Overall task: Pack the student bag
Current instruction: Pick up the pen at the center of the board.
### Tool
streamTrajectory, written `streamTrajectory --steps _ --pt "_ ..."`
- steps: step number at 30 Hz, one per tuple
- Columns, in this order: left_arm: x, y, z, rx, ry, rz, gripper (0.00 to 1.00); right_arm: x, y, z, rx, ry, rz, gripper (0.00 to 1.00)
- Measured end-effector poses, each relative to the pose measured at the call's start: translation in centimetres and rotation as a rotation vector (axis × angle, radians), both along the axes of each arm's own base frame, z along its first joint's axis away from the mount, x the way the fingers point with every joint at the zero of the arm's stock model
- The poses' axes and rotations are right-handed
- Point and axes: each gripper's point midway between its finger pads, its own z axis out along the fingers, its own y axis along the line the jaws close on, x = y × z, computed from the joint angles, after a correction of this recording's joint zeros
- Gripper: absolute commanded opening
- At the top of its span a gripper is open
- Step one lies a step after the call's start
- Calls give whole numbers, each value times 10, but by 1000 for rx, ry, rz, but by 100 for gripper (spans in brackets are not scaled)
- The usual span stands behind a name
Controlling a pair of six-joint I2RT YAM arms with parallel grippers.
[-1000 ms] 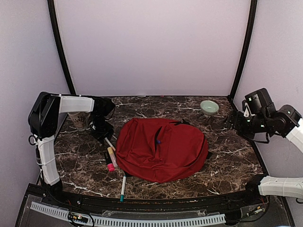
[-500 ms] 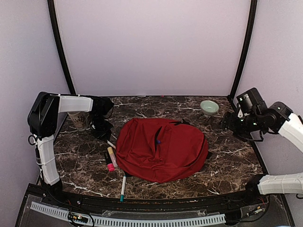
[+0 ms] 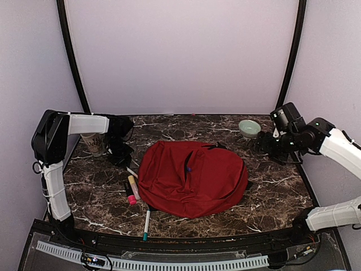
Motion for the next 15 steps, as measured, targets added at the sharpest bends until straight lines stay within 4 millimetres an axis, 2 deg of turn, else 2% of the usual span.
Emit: streamTrajectory --steps 6,15 --pt "1 7 11 5 -41 18 0 8 6 -1 -5 -6 22 84" --pt "-3 8 53 -46 -151 54 0 21 25 -3 18 -20 97 84"
